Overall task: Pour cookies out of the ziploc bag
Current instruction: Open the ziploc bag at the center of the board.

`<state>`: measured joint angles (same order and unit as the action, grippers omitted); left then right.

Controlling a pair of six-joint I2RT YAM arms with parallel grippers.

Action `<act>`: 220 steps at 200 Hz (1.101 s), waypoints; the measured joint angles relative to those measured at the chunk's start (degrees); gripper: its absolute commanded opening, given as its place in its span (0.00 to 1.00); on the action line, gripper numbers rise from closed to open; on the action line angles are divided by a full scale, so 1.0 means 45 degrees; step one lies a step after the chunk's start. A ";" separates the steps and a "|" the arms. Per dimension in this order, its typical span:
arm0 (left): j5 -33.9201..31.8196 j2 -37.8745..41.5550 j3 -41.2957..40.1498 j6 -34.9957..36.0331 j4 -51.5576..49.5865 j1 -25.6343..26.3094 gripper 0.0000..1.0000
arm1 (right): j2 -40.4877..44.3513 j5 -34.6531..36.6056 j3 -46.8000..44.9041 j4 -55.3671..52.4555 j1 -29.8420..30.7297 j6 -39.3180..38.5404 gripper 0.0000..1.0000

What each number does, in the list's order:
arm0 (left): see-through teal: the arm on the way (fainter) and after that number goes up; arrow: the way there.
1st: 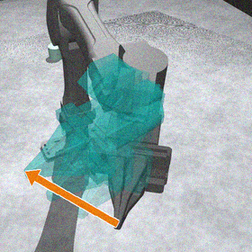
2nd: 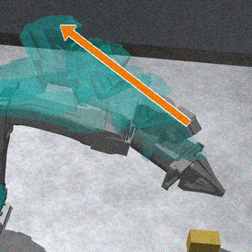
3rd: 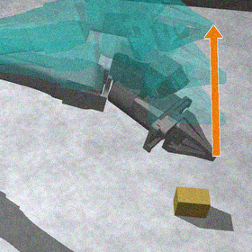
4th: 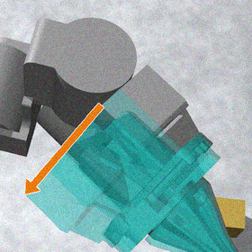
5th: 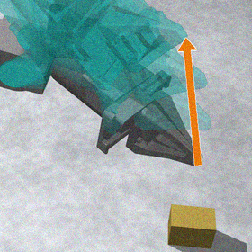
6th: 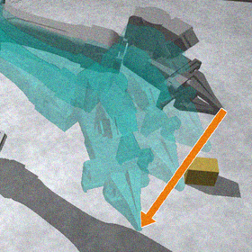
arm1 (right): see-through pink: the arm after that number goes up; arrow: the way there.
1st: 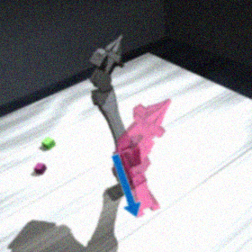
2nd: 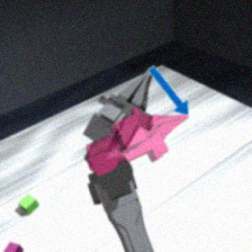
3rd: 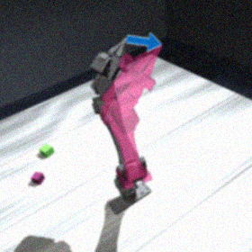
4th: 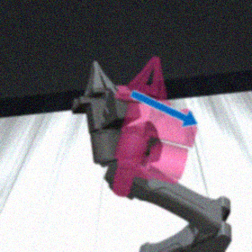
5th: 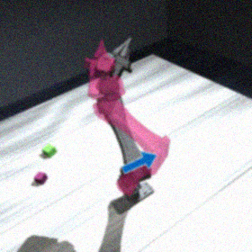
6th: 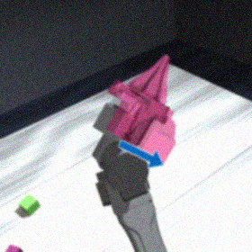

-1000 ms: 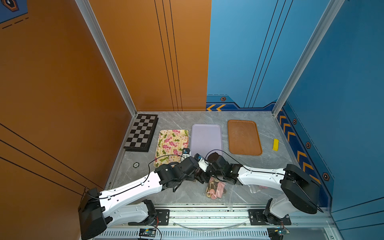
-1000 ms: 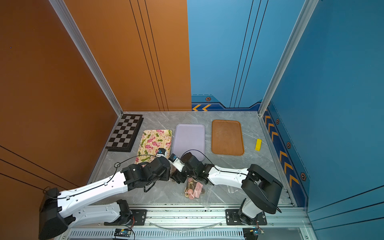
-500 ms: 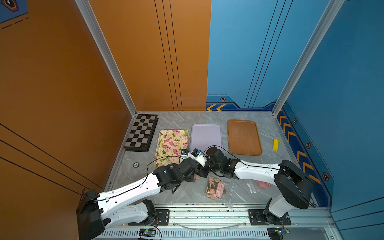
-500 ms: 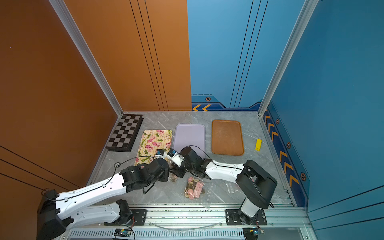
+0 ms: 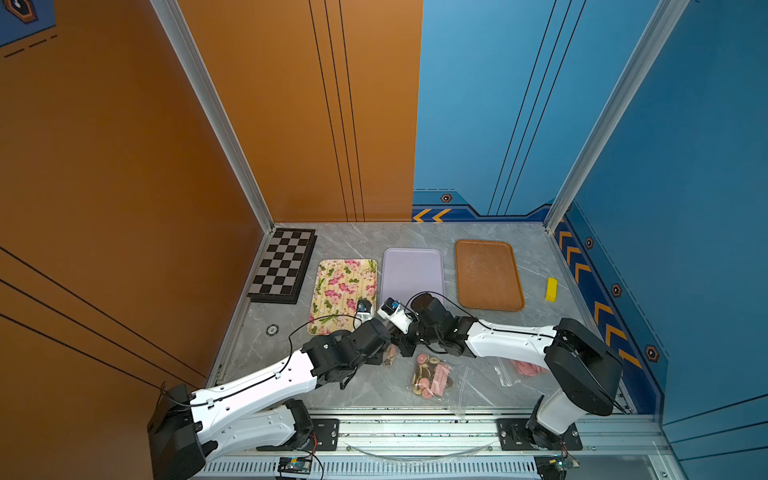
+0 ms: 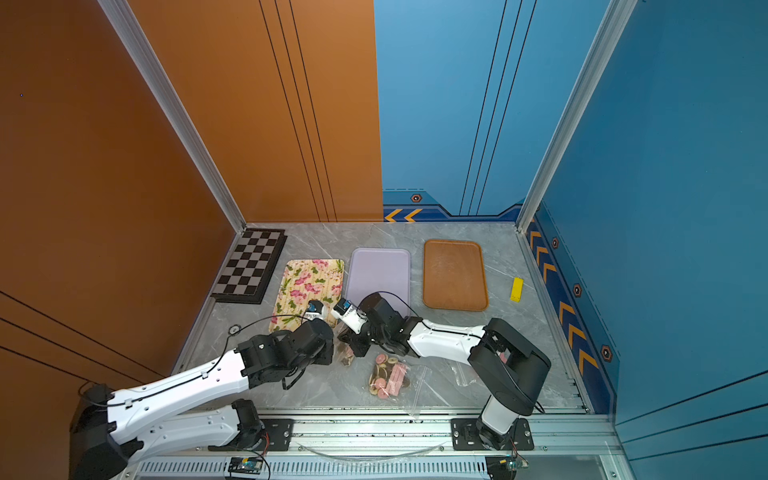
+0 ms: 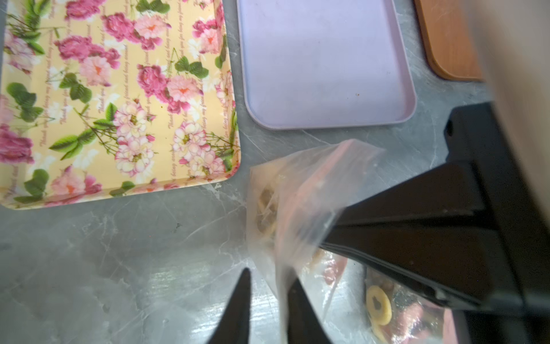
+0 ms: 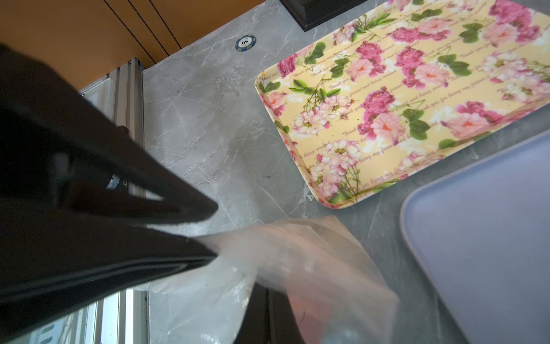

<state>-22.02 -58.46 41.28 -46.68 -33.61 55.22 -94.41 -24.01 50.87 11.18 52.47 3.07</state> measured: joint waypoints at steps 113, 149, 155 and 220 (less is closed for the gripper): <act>0.2297 0.0117 -0.2064 0.0214 0.2662 -0.2812 0.53 | 0.0000 -0.2084 -0.0695 0.1049 -0.1127 0.0486 0.00; 0.3934 -0.1515 -0.1948 0.0729 0.4454 -0.2851 0.54 | -0.0049 -0.2744 -0.0695 0.1243 -0.1282 0.0515 0.00; 0.4070 -0.1681 -0.1943 0.0797 0.4687 -0.2841 0.54 | -0.0078 -0.2778 -0.0695 0.1243 -0.1282 0.0515 0.00; 0.4250 -0.1545 -0.2098 0.0884 0.5387 -0.2744 0.54 | -0.0214 -0.3347 -0.0695 0.1243 -0.1603 0.0525 0.00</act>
<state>-2.90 -65.41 31.83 -42.70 -9.37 42.87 -95.37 -39.07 47.75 16.78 45.25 5.43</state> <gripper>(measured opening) 0.544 0.047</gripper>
